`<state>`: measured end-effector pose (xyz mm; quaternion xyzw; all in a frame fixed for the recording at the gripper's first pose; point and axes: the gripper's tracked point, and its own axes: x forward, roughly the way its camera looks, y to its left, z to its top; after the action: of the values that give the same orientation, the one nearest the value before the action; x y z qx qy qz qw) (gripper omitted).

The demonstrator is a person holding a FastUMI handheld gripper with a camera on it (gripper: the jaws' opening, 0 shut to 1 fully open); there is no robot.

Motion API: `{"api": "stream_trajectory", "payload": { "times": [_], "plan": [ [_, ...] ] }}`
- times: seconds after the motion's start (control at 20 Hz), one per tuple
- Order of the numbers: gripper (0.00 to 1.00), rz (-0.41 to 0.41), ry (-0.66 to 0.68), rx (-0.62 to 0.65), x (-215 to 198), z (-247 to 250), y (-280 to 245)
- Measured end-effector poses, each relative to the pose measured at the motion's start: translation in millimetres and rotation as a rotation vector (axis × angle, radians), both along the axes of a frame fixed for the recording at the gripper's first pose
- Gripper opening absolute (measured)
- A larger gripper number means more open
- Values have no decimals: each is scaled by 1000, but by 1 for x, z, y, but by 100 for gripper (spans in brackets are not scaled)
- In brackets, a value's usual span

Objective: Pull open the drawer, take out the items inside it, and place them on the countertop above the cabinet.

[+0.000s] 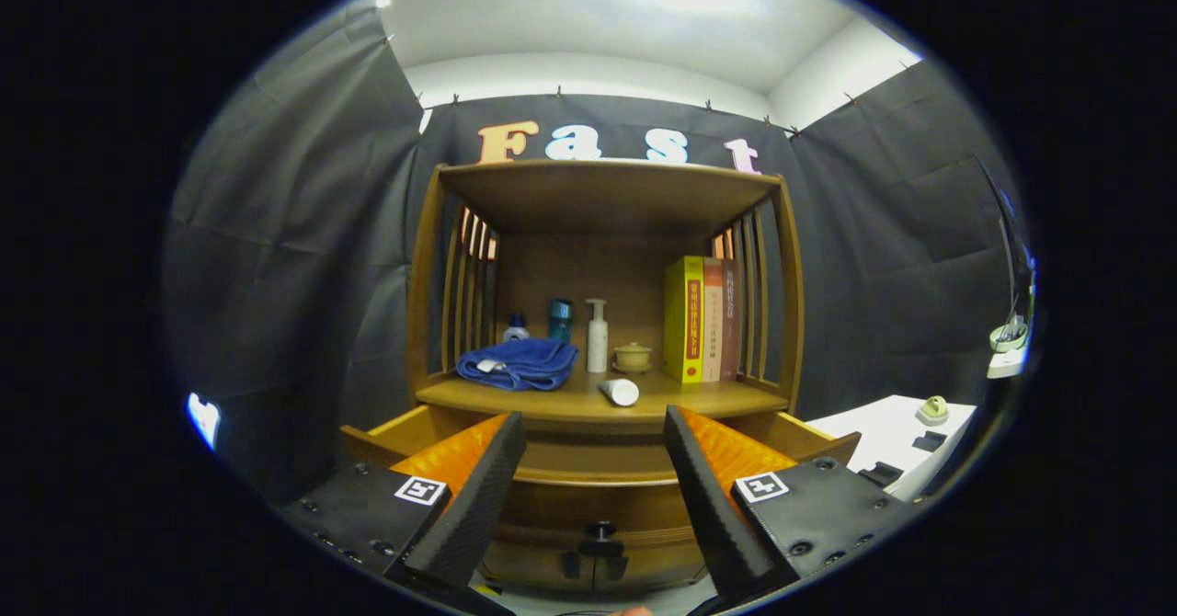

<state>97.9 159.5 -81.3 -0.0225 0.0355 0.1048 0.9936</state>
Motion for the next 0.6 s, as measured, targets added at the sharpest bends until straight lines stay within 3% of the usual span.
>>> {"api": "stream_trajectory", "payload": {
  "times": [0.6],
  "plan": [
    [99, -4, 70, -34, 10, -85, -2]
  ]
}}
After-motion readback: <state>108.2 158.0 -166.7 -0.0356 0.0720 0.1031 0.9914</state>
